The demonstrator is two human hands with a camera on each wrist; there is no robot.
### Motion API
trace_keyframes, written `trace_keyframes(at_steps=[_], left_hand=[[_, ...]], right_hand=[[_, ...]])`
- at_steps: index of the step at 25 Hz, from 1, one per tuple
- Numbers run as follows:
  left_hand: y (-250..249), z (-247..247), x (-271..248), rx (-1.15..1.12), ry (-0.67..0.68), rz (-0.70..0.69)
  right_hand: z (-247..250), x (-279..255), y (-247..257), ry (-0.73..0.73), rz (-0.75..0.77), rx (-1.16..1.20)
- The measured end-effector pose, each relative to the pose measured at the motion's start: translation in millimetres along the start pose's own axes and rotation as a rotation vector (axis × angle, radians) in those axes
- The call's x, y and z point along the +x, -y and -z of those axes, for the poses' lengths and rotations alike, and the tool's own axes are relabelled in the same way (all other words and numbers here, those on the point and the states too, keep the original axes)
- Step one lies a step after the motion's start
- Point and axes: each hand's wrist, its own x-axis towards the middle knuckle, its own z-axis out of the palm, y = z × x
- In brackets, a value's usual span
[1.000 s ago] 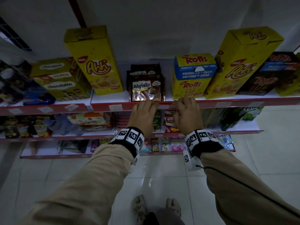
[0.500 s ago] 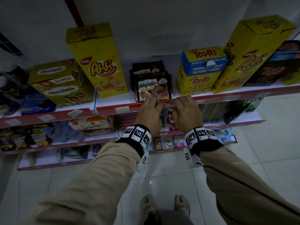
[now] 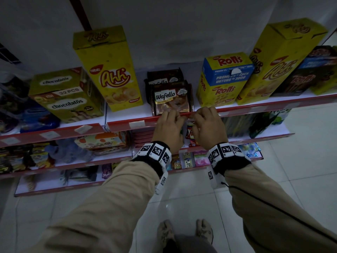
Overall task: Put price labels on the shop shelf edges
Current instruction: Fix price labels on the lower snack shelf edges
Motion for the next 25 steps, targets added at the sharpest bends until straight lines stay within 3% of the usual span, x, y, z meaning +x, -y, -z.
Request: trace_keyframes(at_steps=[4, 8, 10, 12, 14, 16, 21, 25], left_hand=[[-1.3, 2.4, -1.8, 0.076, 0.01, 0.007], [1.2, 9.7, 1.1, 0.123, 0.013, -0.014], [5.1, 11.0, 3.6, 0.107, 0.051, 0.015], [9.6, 11.5, 5.2, -0.008, 0.053, 0.067], [14.1, 11.5, 5.1, -0.161, 0.007, 0.094], [16.8, 11.2, 4.0, -0.26, -0.043, 0.095], [14.8, 10.6, 8.3, -0.44, -0.134, 0.166], [14.6, 8.8, 10.2, -0.341, -0.12, 0.187]], right_hand=[[0.3, 5.9, 2.3, 0.104, -0.065, -0.026], [1.6, 13.1, -5.0, 0.108, -0.161, 0.158], [3.0, 14.5, -9.6, 0.045, -0.199, 0.328], [4.9, 16.1, -9.1, -0.086, -0.336, 0.503], [5.6, 17.7, -6.0, -0.209, -0.476, 0.661], [6.0, 18.3, -1.2, -0.228, -0.565, 0.802], [6.4, 11.7, 16.7, -0.113, -0.568, 1.044], [3.0, 7.7, 20.8, -0.057, -0.501, 1.023]])
